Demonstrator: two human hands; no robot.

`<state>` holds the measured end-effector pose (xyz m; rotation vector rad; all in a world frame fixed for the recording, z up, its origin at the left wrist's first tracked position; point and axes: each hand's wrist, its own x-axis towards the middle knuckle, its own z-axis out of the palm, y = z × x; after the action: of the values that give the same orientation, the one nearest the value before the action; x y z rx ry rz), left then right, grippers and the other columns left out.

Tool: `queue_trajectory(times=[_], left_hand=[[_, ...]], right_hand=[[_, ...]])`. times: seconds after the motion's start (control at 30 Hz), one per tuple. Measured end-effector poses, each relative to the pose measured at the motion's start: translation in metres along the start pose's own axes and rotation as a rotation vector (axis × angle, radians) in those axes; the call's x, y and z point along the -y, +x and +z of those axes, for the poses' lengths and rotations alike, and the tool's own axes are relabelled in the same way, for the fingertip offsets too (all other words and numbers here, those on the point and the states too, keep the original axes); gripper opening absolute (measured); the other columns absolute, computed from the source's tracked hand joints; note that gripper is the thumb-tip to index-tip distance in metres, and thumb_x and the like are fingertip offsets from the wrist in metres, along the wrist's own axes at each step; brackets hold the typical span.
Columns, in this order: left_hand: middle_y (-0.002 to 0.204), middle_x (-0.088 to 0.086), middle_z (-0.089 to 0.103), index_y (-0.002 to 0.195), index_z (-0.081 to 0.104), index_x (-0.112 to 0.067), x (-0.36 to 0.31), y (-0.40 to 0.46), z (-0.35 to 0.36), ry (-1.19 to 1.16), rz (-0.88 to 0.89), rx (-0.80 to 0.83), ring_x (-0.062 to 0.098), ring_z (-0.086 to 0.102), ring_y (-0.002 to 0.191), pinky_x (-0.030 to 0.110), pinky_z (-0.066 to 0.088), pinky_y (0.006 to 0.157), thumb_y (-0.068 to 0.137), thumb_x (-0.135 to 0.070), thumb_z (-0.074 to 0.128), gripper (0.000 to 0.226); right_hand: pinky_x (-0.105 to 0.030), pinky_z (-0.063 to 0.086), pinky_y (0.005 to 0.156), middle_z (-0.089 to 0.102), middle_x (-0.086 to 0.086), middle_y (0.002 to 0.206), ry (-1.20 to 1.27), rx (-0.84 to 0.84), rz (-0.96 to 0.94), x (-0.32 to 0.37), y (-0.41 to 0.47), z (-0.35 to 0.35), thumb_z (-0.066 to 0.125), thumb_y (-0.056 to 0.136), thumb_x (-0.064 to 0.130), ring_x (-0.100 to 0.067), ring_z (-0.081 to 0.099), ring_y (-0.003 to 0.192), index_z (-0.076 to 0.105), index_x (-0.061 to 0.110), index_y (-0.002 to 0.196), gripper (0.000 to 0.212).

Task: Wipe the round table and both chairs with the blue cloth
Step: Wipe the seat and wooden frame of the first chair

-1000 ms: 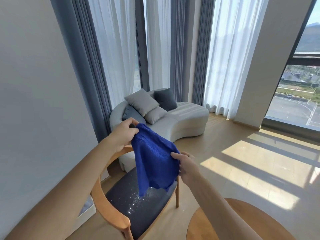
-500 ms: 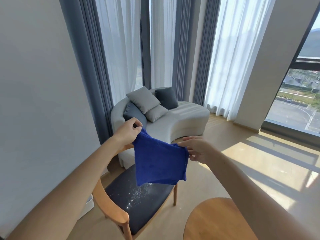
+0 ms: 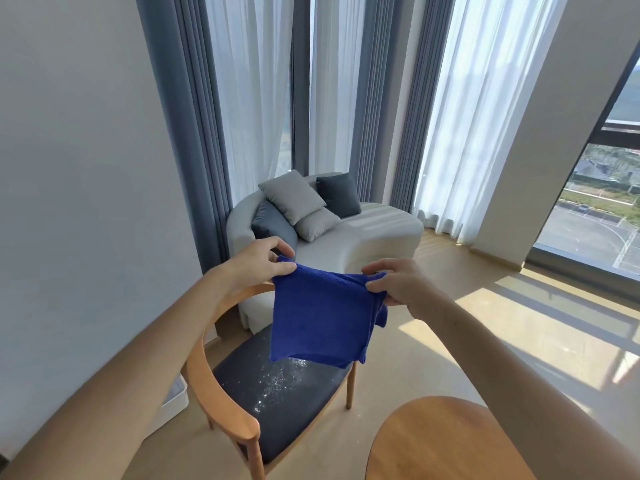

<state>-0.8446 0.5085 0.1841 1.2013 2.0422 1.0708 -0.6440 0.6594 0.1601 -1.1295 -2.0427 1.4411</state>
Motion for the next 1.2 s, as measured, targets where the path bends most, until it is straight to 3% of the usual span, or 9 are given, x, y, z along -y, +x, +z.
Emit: queue_trajectory(times=[0.13, 0.3, 0.4, 0.5, 0.77, 0.87, 0.93, 1.03, 1.2], left_hand=[[0.101, -0.001, 0.061, 0.117, 0.054, -0.023, 0.007, 0.001, -0.001, 0.166, 0.076, 0.052, 0.009, 0.06, 0.087, 0.01, 0.045, 0.062, 0.081, -0.011, 0.072, 0.042], [0.101, 0.0, 0.054, 0.105, 0.063, -0.022, 0.013, 0.011, 0.003, 0.438, 0.188, -0.057, 0.013, 0.056, 0.091, 0.012, 0.037, 0.061, 0.087, -0.019, 0.065, 0.018], [0.105, -0.001, 0.045, 0.096, 0.06, -0.017, 0.013, 0.013, 0.004, 0.455, 0.214, -0.11, 0.015, 0.05, 0.091, 0.013, 0.037, 0.061, 0.089, -0.02, 0.062, 0.008], [0.083, -0.002, 0.055, 0.083, 0.054, -0.017, 0.013, 0.012, 0.004, 0.445, 0.17, -0.13, 0.012, 0.053, 0.073, 0.018, 0.034, 0.056, 0.09, -0.022, 0.061, 0.01], [0.087, 0.007, 0.06, 0.089, 0.055, -0.007, 0.013, 0.015, 0.014, 0.373, 0.042, -0.146, 0.024, 0.064, 0.078, 0.037, 0.057, 0.067, 0.089, -0.023, 0.057, 0.016], [0.089, 0.01, 0.06, 0.088, 0.05, -0.007, 0.001, 0.013, 0.03, 0.388, -0.032, -0.196, 0.023, 0.064, 0.066, 0.033, 0.055, 0.058, 0.09, -0.025, 0.052, 0.018], [0.081, 0.011, 0.066, 0.087, 0.051, -0.007, -0.014, 0.011, 0.041, 0.263, -0.084, -0.153, 0.021, 0.065, 0.057, 0.023, 0.05, 0.05, 0.094, -0.031, 0.047, 0.025], [0.078, 0.02, 0.071, 0.091, 0.064, 0.0, -0.027, 0.014, 0.04, -0.171, -0.208, -0.02, 0.03, 0.071, 0.068, 0.036, 0.059, 0.074, 0.096, -0.023, 0.041, 0.033], [0.089, 0.021, 0.07, 0.097, 0.066, 0.002, -0.018, 0.016, 0.028, -0.278, -0.105, 0.115, 0.031, 0.07, 0.085, 0.038, 0.058, 0.08, 0.092, 0.003, 0.045, 0.021]], right_hand=[[-0.031, 0.058, 0.069, 0.064, -0.01, 0.099, -0.14, 0.084, -0.035, 0.004, 0.005, -0.003, 0.073, 0.075, 0.0, -0.024, 0.061, 0.084, 0.07, 0.01, 0.107, 0.034], [-0.03, 0.037, 0.081, 0.046, -0.003, 0.106, -0.705, -0.117, -0.353, -0.001, 0.009, 0.008, 0.065, 0.081, 0.018, -0.021, 0.041, 0.104, 0.064, 0.017, 0.094, 0.013], [-0.024, 0.038, 0.071, 0.05, 0.002, 0.097, -0.581, -0.113, -0.366, 0.001, 0.011, 0.007, 0.066, 0.08, 0.017, -0.017, 0.046, 0.092, 0.06, 0.013, 0.08, 0.007], [-0.025, 0.037, 0.058, 0.058, -0.002, 0.074, -0.421, -0.075, -0.282, 0.001, 0.012, 0.009, 0.066, 0.079, 0.019, -0.017, 0.05, 0.071, 0.055, 0.012, 0.073, 0.015], [-0.022, 0.038, 0.056, 0.064, -0.001, 0.083, -0.348, -0.169, -0.276, -0.005, 0.014, 0.026, 0.058, 0.085, 0.015, -0.015, 0.055, 0.075, 0.065, 0.013, 0.088, 0.007], [-0.024, 0.041, 0.054, 0.063, -0.004, 0.079, -0.343, -0.211, -0.261, 0.004, 0.008, 0.045, 0.053, 0.088, 0.015, -0.02, 0.056, 0.073, 0.064, 0.006, 0.088, 0.014], [-0.03, 0.052, 0.061, 0.064, -0.008, 0.08, -0.232, -0.104, -0.21, 0.015, 0.003, 0.057, 0.054, 0.09, 0.02, -0.025, 0.061, 0.075, 0.064, 0.002, 0.091, 0.021], [-0.035, 0.055, 0.074, 0.07, -0.015, 0.094, -0.081, 0.097, -0.123, 0.023, -0.002, 0.059, 0.064, 0.084, 0.032, -0.021, 0.065, 0.081, 0.067, 0.004, 0.099, 0.032], [-0.032, 0.052, 0.075, 0.067, 0.0, 0.089, -0.2, -0.024, -0.297, 0.013, 0.007, 0.053, 0.081, 0.073, 0.025, -0.014, 0.061, 0.081, 0.063, 0.013, 0.103, 0.038]])
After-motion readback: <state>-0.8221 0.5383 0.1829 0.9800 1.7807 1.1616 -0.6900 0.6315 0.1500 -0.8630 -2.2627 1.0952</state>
